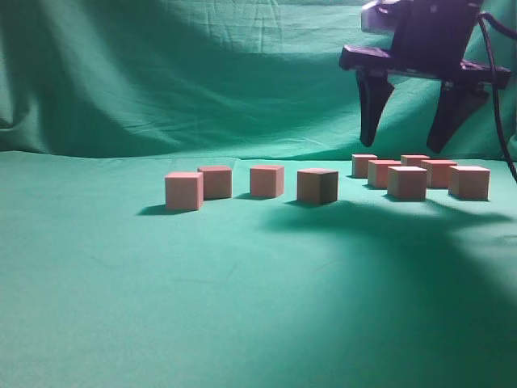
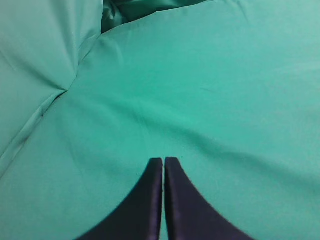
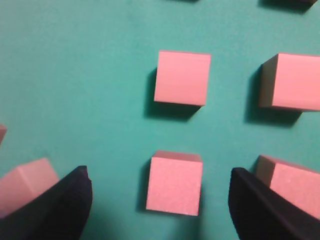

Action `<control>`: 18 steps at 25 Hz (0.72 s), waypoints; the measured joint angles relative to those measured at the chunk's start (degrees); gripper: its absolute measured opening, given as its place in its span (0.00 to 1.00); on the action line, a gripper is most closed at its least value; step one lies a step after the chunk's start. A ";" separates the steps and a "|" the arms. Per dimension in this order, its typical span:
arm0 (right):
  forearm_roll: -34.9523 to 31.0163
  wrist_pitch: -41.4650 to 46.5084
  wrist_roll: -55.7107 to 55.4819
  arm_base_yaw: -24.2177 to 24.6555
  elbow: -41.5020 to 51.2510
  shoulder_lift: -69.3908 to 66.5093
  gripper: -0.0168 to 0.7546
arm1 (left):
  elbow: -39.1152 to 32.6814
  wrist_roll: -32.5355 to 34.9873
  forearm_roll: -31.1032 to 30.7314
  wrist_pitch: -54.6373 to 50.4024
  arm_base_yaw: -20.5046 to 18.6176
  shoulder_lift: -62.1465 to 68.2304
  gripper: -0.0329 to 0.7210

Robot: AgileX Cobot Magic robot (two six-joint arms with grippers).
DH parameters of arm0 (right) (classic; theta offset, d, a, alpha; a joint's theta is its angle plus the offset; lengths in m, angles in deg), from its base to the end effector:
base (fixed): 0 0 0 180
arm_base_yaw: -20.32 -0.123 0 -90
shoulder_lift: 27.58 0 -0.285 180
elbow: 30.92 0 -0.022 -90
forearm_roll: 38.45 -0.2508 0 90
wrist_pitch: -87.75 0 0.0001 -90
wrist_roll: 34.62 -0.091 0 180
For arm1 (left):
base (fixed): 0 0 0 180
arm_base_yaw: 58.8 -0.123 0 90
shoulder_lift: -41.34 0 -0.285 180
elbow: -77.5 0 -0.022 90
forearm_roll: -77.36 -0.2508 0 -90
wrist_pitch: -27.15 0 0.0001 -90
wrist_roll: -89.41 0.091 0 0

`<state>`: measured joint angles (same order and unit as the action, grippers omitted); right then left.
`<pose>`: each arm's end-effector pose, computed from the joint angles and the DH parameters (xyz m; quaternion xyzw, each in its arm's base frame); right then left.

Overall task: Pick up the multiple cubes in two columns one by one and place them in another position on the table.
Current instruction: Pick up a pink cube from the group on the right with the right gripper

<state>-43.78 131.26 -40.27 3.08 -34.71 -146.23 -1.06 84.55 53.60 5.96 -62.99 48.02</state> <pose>0.3870 0.1262 0.2032 -0.0721 0.9789 0.0742 0.1762 0.0510 0.0171 0.1758 0.0470 0.7899 0.1711 0.5870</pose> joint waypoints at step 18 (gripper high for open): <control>3.31 -4.06 0.00 0.00 0.00 -4.97 0.34 | 0.00 0.00 0.00 0.00 0.00 0.00 0.04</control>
<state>-40.47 127.20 -40.27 3.08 -34.71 -151.19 -1.06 84.55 53.60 5.96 -62.99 48.02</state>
